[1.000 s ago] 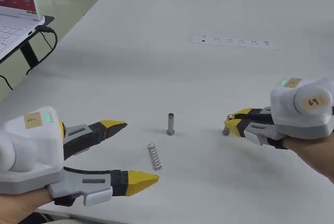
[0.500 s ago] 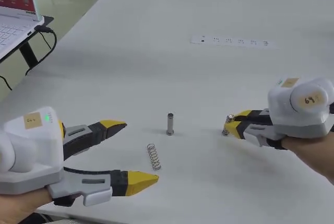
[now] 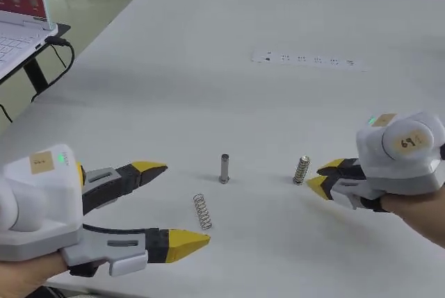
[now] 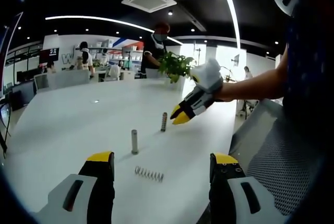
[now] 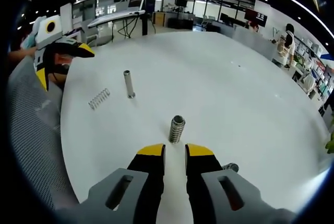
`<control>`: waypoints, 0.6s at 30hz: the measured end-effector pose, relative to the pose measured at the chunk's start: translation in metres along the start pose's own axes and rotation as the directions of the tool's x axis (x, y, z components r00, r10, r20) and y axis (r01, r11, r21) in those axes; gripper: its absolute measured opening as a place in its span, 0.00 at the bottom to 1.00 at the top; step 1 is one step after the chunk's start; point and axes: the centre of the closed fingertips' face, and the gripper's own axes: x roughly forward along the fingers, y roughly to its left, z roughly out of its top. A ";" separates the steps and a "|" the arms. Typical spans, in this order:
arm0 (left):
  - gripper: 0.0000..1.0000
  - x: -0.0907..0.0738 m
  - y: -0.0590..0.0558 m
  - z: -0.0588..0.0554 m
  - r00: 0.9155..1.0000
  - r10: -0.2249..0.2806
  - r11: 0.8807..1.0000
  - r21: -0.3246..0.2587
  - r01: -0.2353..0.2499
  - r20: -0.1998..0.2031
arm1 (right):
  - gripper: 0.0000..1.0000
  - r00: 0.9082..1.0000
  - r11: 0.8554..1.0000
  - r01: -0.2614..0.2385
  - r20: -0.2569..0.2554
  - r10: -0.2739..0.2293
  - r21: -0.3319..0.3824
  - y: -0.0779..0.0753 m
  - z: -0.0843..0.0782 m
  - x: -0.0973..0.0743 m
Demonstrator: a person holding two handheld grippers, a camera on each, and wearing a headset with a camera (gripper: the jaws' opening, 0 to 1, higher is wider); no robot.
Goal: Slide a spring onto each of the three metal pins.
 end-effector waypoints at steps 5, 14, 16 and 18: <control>0.71 0.000 -0.001 0.001 1.000 -0.003 1.000 0.002 0.003 0.005 | 0.13 1.000 1.000 -0.014 -0.023 0.014 -0.011 0.011 -0.002 -0.007; 0.71 0.000 -0.002 0.002 1.000 -0.007 1.000 0.006 0.007 0.010 | 0.13 0.994 0.994 -0.093 -0.058 0.089 -0.061 0.051 -0.003 -0.008; 0.71 -0.001 -0.002 0.002 1.000 -0.007 1.000 0.006 0.006 0.011 | 0.14 0.992 0.991 -0.114 -0.062 0.110 -0.067 0.061 -0.001 -0.006; 0.71 -0.001 -0.003 0.003 1.000 -0.006 1.000 0.008 0.006 0.013 | 0.14 0.990 0.988 -0.129 -0.065 0.124 -0.081 0.068 0.001 -0.005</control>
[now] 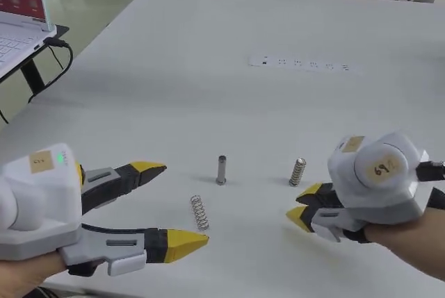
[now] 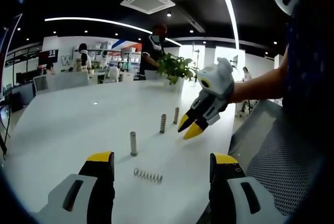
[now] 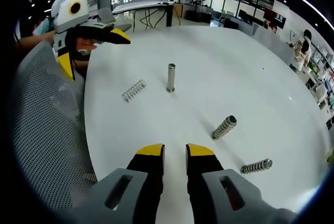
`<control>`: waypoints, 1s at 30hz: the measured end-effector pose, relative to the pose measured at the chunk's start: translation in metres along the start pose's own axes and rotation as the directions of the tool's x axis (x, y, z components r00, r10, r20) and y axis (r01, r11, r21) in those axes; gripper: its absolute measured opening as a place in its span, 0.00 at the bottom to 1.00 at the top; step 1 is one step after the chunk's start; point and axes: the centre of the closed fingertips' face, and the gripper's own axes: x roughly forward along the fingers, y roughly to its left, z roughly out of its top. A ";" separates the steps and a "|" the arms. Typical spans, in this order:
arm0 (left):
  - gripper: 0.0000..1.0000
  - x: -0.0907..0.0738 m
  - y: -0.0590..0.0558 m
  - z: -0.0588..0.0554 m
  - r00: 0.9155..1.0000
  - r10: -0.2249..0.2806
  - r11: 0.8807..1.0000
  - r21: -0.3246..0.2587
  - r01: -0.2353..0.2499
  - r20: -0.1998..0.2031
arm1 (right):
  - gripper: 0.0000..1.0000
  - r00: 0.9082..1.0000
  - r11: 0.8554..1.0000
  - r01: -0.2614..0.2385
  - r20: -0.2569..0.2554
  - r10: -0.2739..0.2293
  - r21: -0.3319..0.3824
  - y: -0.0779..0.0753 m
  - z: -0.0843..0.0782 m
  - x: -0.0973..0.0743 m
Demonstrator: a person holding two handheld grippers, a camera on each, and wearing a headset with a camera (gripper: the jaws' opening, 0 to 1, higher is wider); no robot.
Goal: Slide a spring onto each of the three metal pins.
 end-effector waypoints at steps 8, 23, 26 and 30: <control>0.71 0.000 0.000 0.001 1.000 0.001 1.000 0.004 -0.001 0.003 | 0.15 0.998 0.999 -0.051 0.029 0.051 -0.014 0.019 0.025 0.009; 0.70 0.000 -0.001 0.001 1.000 0.001 1.000 0.009 -0.001 0.004 | 0.16 0.990 0.991 -0.127 0.064 0.129 -0.044 0.051 0.068 0.036; 0.70 -0.001 -0.001 0.001 1.000 0.001 1.000 0.011 -0.001 0.003 | 0.17 0.988 0.989 -0.137 0.062 0.140 -0.051 0.056 0.073 0.041; 0.70 0.000 0.000 0.001 1.000 0.002 1.000 0.009 -0.002 0.005 | 0.17 0.987 0.988 -0.145 0.059 0.148 -0.051 0.061 0.079 0.049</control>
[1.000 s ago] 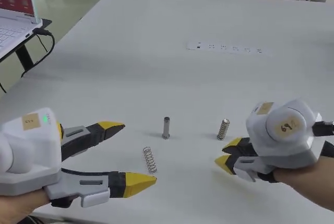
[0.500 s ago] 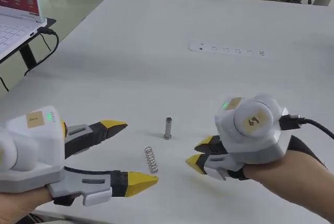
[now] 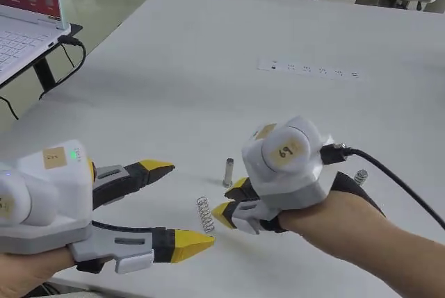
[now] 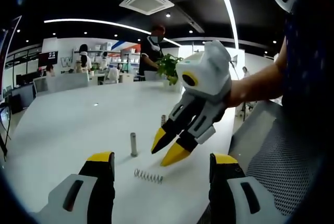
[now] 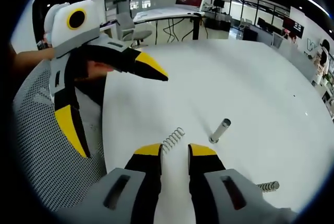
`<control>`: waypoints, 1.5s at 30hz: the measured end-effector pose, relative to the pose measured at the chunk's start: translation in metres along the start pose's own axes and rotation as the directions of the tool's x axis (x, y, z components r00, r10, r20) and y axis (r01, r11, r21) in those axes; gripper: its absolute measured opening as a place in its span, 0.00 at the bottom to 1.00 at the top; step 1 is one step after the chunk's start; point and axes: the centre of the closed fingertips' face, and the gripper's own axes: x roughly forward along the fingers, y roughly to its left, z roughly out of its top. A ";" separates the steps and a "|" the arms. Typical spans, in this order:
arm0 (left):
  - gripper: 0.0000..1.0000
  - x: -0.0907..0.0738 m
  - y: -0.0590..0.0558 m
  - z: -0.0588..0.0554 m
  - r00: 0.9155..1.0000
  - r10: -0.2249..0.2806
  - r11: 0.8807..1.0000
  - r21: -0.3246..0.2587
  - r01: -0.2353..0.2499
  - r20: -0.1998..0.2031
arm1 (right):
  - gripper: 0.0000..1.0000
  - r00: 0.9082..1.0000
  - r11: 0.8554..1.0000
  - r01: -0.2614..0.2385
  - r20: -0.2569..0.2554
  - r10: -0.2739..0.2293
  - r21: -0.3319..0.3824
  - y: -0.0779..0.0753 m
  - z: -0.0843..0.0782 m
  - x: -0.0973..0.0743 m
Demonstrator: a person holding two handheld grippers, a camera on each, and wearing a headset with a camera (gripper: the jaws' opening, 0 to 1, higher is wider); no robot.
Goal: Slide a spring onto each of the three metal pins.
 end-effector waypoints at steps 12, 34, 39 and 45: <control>0.70 0.000 0.000 0.001 1.000 0.000 1.000 0.000 0.000 0.003 | 0.19 0.999 0.997 0.003 -0.041 0.001 0.081 -0.002 0.008 0.024; 0.70 0.001 0.002 0.001 1.000 0.001 1.000 0.000 -0.001 0.012 | 0.19 0.987 0.983 0.011 -0.161 0.019 0.184 0.000 -0.009 0.044; 0.70 0.000 0.002 0.001 1.000 0.003 1.000 -0.002 -0.003 0.015 | 0.19 0.987 0.987 0.005 -0.161 0.020 0.158 0.001 -0.004 0.048; 0.70 0.000 0.002 0.002 1.000 0.004 1.000 -0.002 -0.004 0.018 | 0.18 0.984 0.994 0.008 -0.175 0.011 0.105 0.003 -0.001 0.052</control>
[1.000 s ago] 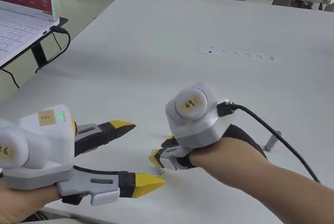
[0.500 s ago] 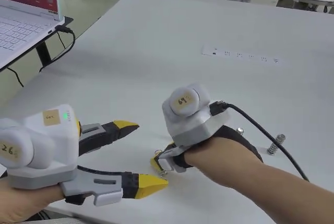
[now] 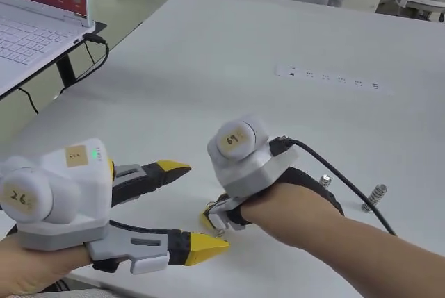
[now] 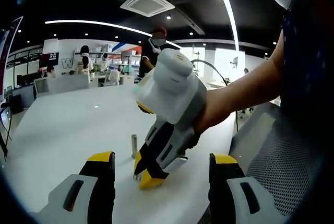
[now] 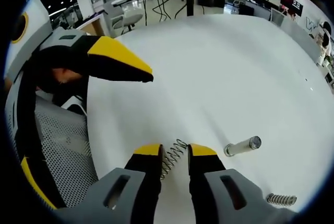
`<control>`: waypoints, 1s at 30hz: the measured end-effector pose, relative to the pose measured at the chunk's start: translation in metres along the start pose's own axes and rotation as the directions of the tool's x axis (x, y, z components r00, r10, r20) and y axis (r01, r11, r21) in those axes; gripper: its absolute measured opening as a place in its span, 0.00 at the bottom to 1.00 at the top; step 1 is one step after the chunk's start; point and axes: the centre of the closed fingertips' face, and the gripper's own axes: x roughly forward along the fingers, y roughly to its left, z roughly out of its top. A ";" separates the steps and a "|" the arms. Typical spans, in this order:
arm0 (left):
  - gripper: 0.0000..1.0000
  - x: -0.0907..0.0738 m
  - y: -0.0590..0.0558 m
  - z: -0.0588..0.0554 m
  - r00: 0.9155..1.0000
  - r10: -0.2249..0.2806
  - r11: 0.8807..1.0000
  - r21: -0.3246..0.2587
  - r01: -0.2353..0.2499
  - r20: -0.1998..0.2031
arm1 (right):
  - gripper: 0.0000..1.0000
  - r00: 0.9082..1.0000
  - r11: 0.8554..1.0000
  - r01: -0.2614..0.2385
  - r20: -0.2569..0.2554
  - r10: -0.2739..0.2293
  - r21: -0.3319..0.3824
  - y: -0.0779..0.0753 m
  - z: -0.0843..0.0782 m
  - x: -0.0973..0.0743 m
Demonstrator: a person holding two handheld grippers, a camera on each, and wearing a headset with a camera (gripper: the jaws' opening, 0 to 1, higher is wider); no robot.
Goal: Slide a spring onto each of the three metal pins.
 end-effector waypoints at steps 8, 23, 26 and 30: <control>0.70 0.000 0.000 0.000 1.000 0.002 1.000 -0.001 -0.002 0.003 | 0.12 1.000 0.995 0.000 -0.013 -0.002 -0.101 -0.002 -0.003 0.002; 0.69 0.000 -0.001 0.000 1.000 -0.004 1.000 -0.003 0.004 -0.001 | 0.12 0.999 0.989 -0.029 -0.027 0.025 -0.146 0.003 -0.017 -0.008; 0.69 0.000 -0.001 0.000 1.000 -0.003 1.000 -0.004 0.003 0.001 | 0.11 0.999 0.989 -0.028 -0.032 0.024 -0.145 0.002 -0.016 -0.007; 0.69 0.000 -0.001 0.000 1.000 -0.002 1.000 -0.004 0.002 0.003 | 0.10 0.999 0.986 -0.014 -0.046 0.007 -0.168 0.003 -0.014 -0.006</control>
